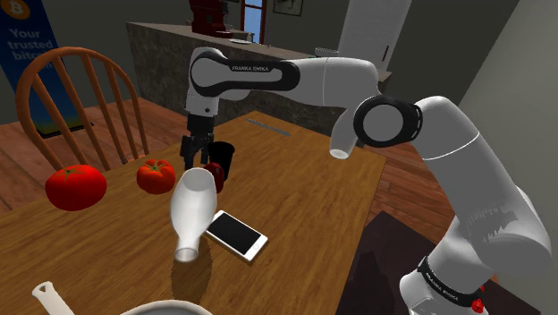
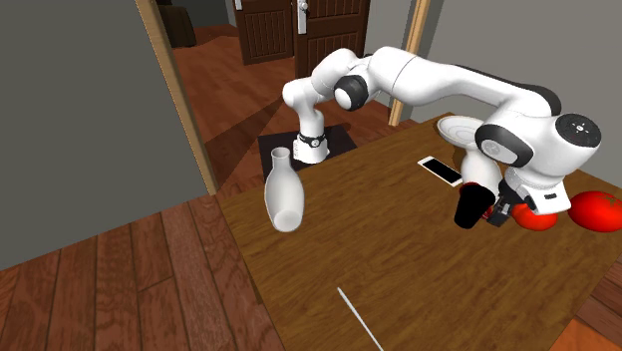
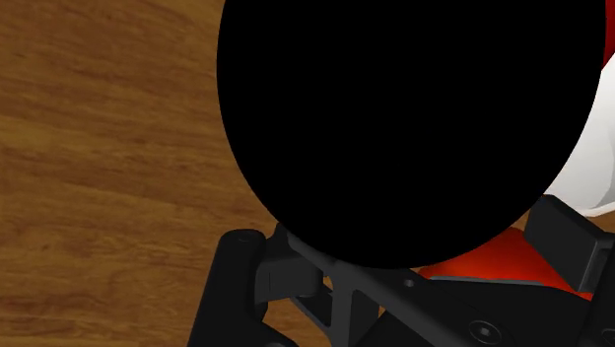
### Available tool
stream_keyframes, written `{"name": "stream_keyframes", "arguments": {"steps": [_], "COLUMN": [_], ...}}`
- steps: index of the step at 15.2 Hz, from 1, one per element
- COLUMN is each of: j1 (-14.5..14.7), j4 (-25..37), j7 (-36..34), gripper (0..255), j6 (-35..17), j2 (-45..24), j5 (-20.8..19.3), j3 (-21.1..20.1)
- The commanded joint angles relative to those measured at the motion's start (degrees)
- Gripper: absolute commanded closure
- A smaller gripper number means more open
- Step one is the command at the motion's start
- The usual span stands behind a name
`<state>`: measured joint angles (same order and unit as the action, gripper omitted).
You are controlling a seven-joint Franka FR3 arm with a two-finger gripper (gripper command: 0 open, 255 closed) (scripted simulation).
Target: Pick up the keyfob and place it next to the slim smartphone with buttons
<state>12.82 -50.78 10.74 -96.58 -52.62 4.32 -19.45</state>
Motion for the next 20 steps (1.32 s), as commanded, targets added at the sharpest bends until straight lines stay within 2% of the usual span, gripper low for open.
{"name": "stream_keyframes", "arguments": {"steps": [1, 10, 19, 20], "j1": [0.00, 0.00, 1.39, 1.05], "j4": [0.00, -0.03, 10.08, 7.78], "j7": [0.00, 0.00, -1.58, -1.35], "gripper": [255, 255, 255, 255], "j6": [0.00, -0.01, 8.06, 6.58], "j2": [-0.01, 0.00, -1.65, -0.89], "j5": [0.00, 0.00, -0.33, -0.21], "j3": [0.00, 0.00, -0.06, -0.09]}}
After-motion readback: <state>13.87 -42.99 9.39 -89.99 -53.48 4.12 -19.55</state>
